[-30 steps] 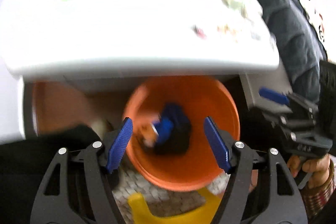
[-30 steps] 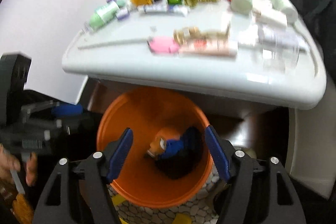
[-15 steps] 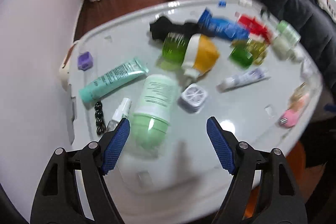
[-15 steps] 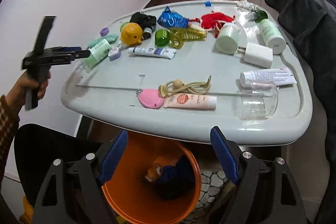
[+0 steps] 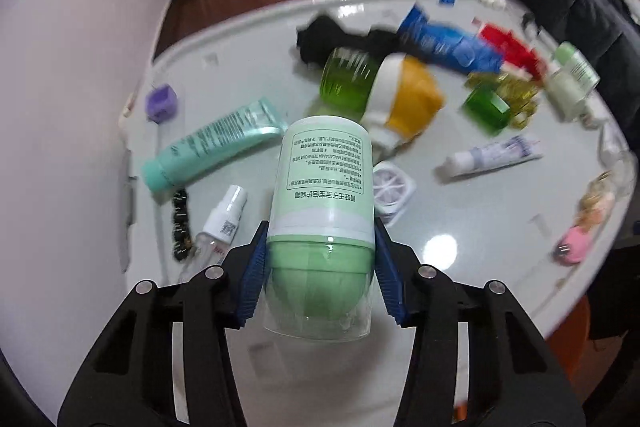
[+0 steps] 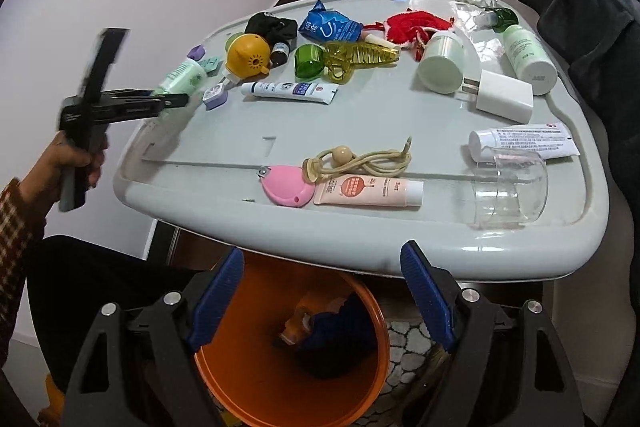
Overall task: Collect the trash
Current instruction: 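Grasp the green-capped jar with the left tool while the right tool grasps a white jar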
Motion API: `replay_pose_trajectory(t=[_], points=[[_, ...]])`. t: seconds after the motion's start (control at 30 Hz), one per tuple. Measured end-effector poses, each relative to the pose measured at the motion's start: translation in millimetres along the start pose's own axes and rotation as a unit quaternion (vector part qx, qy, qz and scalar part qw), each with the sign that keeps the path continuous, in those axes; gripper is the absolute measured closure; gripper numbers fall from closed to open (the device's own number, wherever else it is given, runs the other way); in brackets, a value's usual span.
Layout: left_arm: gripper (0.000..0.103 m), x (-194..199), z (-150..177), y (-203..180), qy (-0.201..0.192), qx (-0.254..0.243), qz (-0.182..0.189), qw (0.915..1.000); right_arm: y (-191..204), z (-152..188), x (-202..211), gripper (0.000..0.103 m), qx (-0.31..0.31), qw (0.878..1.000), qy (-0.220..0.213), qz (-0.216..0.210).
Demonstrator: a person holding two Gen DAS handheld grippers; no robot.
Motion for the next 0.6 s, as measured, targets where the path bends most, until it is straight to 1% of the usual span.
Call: replay_pose_trajectory(t=[0.07, 0.13, 0.17, 0.23, 0.27, 0.33, 0.37, 0.4, 0.43, 0.47, 0.53, 0.6], points=[[0.055, 25, 1, -10, -0.024, 0.008, 0.004, 0.9997, -4, -4, 3, 0.024, -0.002, 1.000, 0.000, 0.006], [0.055, 52, 3, -24, -0.049, 0.027, 0.024, 0.9982, -10, -11, 8, 0.024, -0.004, 1.000, -0.002, 0.012], [0.055, 66, 4, -34, -0.063, 0.040, 0.040, 0.9964, -15, -18, 14, 0.024, -0.005, 1.000, -0.006, 0.023], [0.055, 81, 4, -54, -0.086, 0.056, 0.064, 0.9926, -25, -36, 24, 0.024, 0.002, 0.999, -0.018, 0.050], [0.055, 90, 5, -67, -0.103, 0.060, 0.076, 0.9900, -36, -51, 30, 0.023, 0.009, 0.997, -0.026, 0.075], [0.055, 96, 4, -86, -0.121, 0.055, 0.081, 0.9877, -56, -76, 39, 0.023, 0.011, 0.993, -0.041, 0.111], [0.055, 97, 4, -95, -0.127, 0.052, 0.086, 0.9868, -74, -93, 41, 0.023, 0.008, 0.989, -0.048, 0.137], [0.055, 97, 5, -104, -0.131, 0.050, 0.099, 0.9852, -91, -106, 40, 0.023, 0.005, 0.986, -0.052, 0.160], [0.055, 96, 6, -111, -0.133, 0.048, 0.110, 0.9837, -104, -113, 38, 0.023, 0.000, 0.984, -0.051, 0.172], [0.055, 94, 6, -116, -0.135, 0.044, 0.118, 0.9829, -123, -125, 32, 0.023, -0.012, 0.982, -0.051, 0.180], [0.055, 88, 8, -127, -0.130, 0.031, 0.125, 0.9831, -150, -137, 18, 0.023, -0.032, 0.981, -0.045, 0.184], [0.055, 81, 8, -129, -0.121, 0.035, 0.137, 0.9825, -173, -146, -1, 0.023, -0.043, 0.978, -0.030, 0.200]])
Point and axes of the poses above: each gripper's, at about its wrist camera, not at the fingertips, and x roughly against the way its jaws point, y to its left, z to its underside, the point moved 5 cm from there along -x, roughly the way its jaws point, and after that the axes turned 6 degrees about x, right-handed, at the moved point
